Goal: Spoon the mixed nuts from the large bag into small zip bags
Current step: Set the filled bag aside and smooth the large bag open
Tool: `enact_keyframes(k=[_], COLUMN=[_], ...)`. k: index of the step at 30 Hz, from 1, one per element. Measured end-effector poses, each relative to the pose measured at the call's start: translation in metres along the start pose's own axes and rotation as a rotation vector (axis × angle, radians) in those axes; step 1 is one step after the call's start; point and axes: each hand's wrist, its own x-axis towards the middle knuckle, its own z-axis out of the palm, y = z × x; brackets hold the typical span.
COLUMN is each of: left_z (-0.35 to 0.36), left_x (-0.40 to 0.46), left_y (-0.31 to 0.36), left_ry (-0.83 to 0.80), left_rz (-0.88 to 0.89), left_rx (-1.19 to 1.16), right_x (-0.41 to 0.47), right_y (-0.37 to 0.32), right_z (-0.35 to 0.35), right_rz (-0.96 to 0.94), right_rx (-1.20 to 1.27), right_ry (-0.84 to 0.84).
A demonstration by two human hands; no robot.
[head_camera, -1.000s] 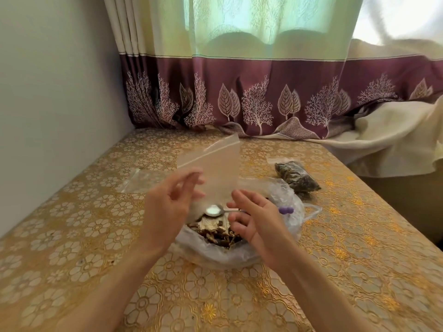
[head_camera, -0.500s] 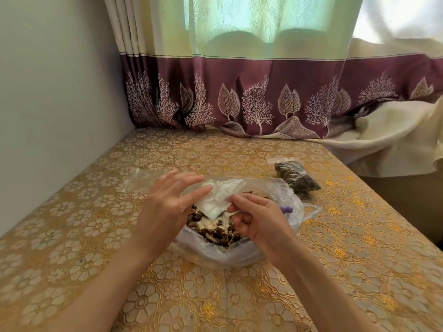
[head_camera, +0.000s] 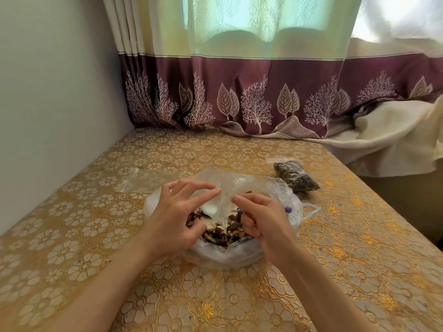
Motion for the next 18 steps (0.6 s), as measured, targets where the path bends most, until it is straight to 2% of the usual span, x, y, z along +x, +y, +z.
enact_keyframes(k=[5,12,14,18], left_z=[0.001,0.0,-0.002,0.002], left_x=[0.006,0.009,0.01,0.009], left_y=[0.016,0.021,0.019,0.018], left_ry=[0.106,0.095,0.095,0.103], left_rz=[-0.147,-0.223,-0.227,-0.131], left_rx=[-0.273,-0.479,-0.489,-0.329], right_x=[-0.001,-0.005,-0.006,-0.007], right_y=[0.004,0.003,0.004,0.006], right_z=[0.002,0.005,0.007,0.01], right_rz=[-0.032,-0.088,-0.165,-0.31], right_rx=[-0.093,-0.129,-0.21,-0.321], right_ry=[0.004,-0.079,-0.075,-0.085])
